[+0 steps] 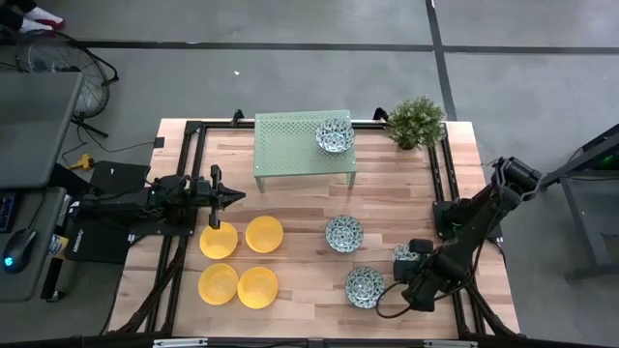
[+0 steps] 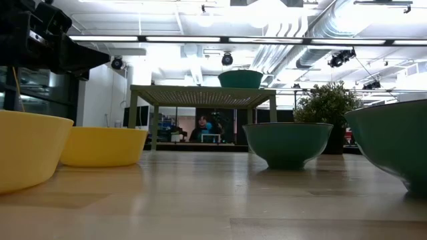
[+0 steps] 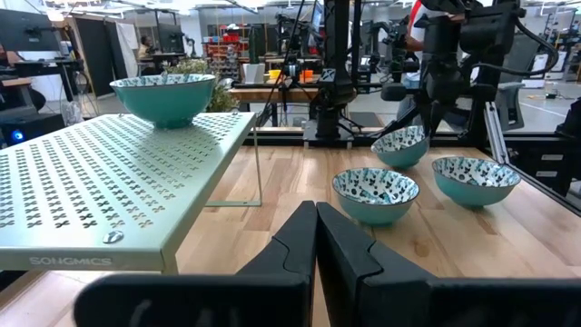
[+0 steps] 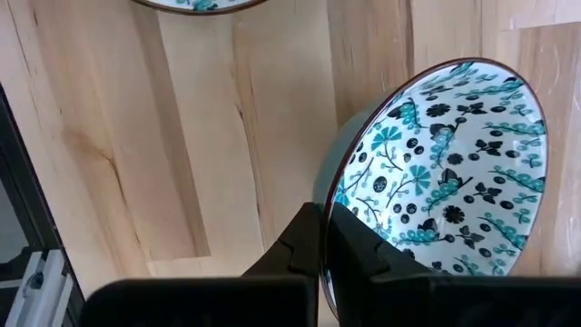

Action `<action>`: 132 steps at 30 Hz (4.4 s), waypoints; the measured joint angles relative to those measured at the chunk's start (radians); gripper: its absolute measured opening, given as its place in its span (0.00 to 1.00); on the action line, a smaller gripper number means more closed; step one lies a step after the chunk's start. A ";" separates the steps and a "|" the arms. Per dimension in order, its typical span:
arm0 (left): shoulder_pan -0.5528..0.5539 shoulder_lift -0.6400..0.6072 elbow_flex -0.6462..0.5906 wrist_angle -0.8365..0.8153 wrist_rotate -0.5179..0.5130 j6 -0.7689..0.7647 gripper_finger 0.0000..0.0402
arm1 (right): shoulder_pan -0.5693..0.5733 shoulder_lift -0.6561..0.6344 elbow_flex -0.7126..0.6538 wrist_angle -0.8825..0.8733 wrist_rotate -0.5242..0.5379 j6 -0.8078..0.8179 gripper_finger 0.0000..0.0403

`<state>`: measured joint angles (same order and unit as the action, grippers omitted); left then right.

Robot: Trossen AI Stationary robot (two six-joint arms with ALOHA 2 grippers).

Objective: Pick & Place Mini bowls
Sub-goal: Stack the blue patterned bowl on top of the other blue patterned bowl on the shelf

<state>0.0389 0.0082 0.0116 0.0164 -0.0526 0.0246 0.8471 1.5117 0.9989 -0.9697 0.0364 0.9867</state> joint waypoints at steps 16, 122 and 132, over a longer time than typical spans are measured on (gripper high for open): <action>0.000 0.000 0.000 0.000 0.000 0.000 0.02 | -0.003 -0.003 -0.034 0.096 -0.032 0.009 0.00; 0.000 0.000 0.000 0.000 0.000 0.000 0.02 | -0.138 -0.002 0.336 -0.429 0.141 -0.213 0.00; 0.000 0.000 0.000 0.000 0.000 0.000 0.02 | -0.359 -0.002 0.492 -0.495 0.250 -0.648 0.00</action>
<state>0.0388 0.0084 0.0116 0.0165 -0.0525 0.0245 0.4877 1.5097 1.4908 -1.4644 0.2867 0.3391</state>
